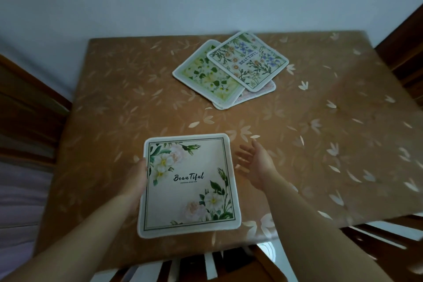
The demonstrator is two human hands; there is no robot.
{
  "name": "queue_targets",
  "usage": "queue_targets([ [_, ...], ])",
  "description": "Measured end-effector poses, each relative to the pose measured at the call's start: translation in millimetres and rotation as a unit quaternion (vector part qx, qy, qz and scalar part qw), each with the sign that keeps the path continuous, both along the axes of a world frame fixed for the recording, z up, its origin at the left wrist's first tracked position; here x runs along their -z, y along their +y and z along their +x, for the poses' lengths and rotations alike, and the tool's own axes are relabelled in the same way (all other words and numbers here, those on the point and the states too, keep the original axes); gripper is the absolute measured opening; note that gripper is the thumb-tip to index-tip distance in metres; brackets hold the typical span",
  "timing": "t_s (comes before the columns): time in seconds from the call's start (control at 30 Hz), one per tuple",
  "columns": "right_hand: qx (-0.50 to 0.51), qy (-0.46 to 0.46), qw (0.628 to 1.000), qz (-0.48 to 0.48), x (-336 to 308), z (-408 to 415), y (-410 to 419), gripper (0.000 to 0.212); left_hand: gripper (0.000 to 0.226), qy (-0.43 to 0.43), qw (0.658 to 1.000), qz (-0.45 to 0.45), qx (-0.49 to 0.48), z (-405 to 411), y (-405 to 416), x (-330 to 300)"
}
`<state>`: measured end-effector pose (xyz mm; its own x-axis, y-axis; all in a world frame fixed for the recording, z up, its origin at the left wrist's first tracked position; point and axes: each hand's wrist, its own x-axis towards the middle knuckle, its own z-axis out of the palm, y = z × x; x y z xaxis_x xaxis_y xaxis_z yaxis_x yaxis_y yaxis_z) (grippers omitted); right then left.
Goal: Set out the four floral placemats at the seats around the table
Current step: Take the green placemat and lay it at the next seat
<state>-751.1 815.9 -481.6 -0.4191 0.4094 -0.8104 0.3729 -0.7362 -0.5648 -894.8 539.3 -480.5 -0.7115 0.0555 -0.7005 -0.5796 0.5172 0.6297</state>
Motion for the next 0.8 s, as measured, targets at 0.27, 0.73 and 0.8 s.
queue_targets([
  [0.27, -0.015, 0.028, 0.994, -0.107, 13.4, -85.2, 99.9, 0.042, 0.060, -0.091, 0.983, 0.105, -0.118, -8.6, 75.3, -10.1],
  [0.73, -0.210, -0.060, 0.974, -0.063, 42.6, -190.5, 153.9, 0.035, 0.070, -0.045, 0.948, 0.171, -0.265, -19.0, 106.1, -39.0],
  [0.8, -0.218, -0.052, 0.974, -0.038, 38.1, -199.1, 153.6, 0.030, 0.070, -0.038, 0.947, 0.170, -0.270, -20.0, 109.7, -43.1],
])
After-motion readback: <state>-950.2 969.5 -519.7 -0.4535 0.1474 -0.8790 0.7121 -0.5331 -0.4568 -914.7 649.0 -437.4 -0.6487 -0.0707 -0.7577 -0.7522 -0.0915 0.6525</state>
